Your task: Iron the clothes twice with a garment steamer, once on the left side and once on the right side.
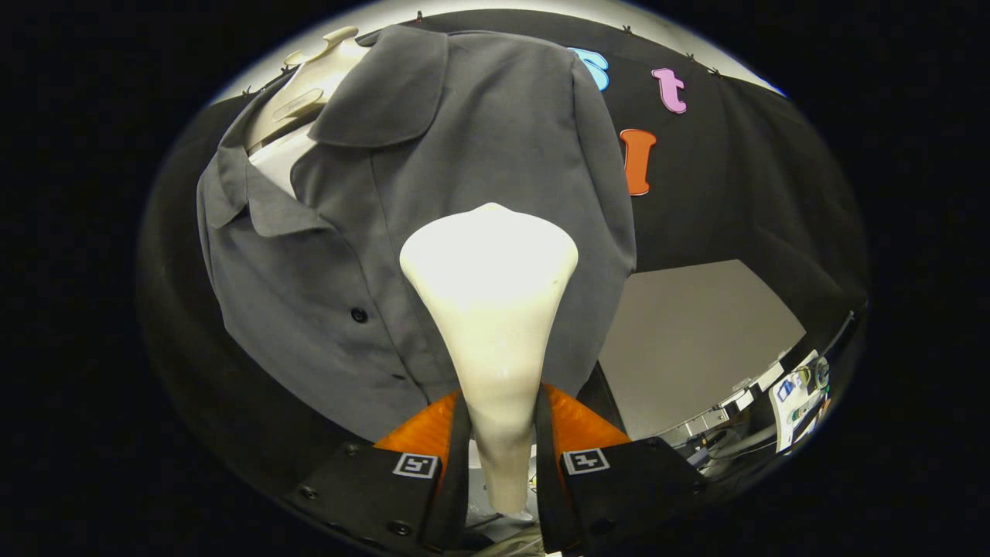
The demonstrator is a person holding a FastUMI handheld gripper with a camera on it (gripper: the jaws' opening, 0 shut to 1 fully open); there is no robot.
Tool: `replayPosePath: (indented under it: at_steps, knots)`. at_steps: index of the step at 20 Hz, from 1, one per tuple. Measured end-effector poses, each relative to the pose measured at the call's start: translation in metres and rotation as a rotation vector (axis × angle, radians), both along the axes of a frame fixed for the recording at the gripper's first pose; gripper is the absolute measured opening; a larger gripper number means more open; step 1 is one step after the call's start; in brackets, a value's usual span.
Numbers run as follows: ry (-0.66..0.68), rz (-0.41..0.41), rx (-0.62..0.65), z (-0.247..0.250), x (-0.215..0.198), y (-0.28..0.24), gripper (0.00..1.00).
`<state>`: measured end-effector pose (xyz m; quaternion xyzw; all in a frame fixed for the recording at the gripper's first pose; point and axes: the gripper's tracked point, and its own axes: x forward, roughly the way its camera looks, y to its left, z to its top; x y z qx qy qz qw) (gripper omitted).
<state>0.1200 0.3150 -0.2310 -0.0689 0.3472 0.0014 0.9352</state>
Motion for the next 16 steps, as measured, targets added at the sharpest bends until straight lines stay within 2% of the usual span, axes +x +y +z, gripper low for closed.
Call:
replayPosePath:
  at_steps: [16]
  knots:
    - [0.166,-0.017,-0.007,-0.109,-0.015,-0.033,0.45]
